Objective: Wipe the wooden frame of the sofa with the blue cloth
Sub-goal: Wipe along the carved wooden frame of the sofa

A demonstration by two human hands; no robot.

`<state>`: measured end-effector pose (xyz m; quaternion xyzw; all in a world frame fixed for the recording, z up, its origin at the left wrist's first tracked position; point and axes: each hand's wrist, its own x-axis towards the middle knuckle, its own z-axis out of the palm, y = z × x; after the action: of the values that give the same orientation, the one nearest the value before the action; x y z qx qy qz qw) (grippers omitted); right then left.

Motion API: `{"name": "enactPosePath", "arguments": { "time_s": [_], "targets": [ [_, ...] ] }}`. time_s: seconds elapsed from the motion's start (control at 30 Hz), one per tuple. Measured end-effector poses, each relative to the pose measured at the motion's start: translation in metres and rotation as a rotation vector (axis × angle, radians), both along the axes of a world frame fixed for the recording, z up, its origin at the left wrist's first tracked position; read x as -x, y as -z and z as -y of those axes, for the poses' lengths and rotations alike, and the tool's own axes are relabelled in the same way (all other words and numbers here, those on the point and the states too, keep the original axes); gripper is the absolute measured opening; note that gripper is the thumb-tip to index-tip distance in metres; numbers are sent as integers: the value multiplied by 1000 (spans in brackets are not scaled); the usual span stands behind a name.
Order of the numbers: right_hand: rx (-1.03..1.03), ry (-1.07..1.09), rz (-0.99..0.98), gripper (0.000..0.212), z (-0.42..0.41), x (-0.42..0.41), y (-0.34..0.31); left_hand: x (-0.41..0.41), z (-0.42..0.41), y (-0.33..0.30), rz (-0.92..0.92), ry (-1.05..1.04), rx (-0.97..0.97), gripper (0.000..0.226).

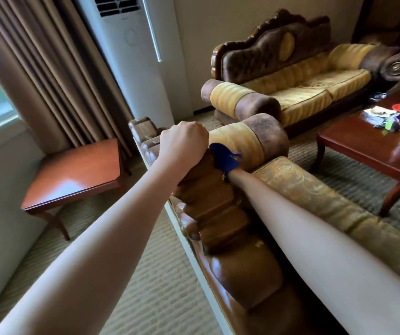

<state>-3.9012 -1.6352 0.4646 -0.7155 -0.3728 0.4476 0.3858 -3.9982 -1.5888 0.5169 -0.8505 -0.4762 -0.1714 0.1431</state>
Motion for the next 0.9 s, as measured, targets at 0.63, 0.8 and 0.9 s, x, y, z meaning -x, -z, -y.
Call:
{"name": "enactPosePath", "arguments": {
  "time_s": [0.63, 0.8, 0.9],
  "targets": [
    [-104, -150, 122, 27, 99, -23, 15, -2, -7, 9, 102, 21, 2, 35],
    [-202, -83, -6, 19, 104, -11, 19, -1, -7, 9, 122, 27, 26, 38],
    [-230, -75, -113, 24, 97, -8, 15, -1, -7, 11, 125, 20, 9, 37]
  ]
}}
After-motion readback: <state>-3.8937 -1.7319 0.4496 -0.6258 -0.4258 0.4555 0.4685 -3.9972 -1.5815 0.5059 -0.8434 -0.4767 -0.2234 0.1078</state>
